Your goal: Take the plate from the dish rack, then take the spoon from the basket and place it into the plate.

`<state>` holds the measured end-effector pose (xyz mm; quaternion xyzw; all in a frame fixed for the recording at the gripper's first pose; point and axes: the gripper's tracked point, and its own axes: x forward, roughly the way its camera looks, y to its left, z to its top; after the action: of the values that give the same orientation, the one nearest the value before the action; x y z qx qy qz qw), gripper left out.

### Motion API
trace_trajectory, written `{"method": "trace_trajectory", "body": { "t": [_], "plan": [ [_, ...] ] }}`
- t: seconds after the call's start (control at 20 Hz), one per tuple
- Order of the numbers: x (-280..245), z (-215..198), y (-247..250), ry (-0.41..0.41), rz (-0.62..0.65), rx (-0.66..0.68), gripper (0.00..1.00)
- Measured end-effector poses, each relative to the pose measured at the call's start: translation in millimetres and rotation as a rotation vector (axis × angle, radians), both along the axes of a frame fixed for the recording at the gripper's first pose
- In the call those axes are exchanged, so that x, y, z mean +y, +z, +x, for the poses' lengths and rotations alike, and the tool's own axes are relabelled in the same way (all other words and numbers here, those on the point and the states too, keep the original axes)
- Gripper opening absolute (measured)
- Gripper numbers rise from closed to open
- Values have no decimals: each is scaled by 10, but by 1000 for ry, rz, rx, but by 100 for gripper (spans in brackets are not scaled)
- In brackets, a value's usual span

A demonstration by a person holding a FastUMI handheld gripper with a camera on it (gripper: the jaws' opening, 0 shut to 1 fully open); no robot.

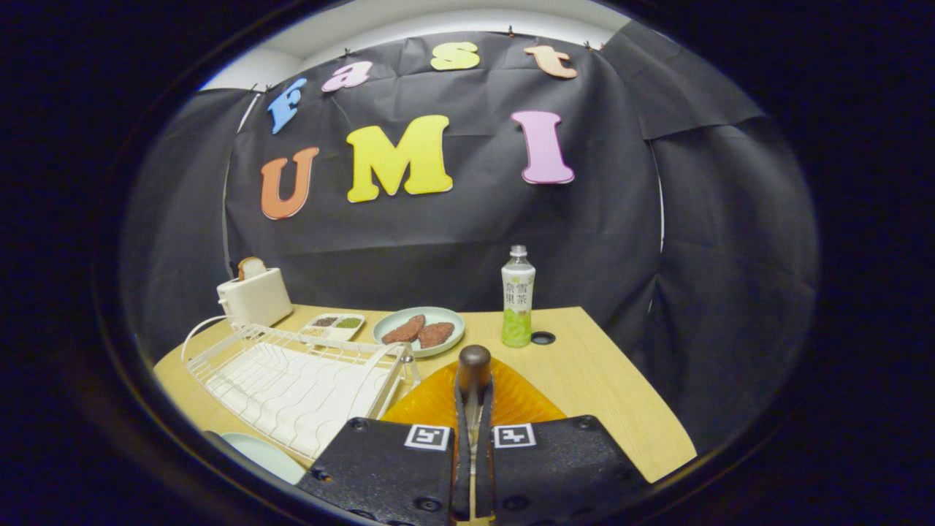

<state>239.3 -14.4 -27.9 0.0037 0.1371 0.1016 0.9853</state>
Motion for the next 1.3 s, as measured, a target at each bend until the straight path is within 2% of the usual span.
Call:
{"method": "trace_trajectory", "body": {
  "t": [0.25,0.45,0.7,0.95,1.1,1.3],
  "plan": [
    [-38,-183,503,-12,-8,-48,8],
    [-36,-531,1000,-16,-4,-107,8],
    [373,-1203,1317,113,60,-102,8],
    [885,-1743,1135,259,107,-44,8],
    [1108,-1933,869,282,104,-24,8],
    [1362,-2134,367,257,86,-52,8]
  ]
}}
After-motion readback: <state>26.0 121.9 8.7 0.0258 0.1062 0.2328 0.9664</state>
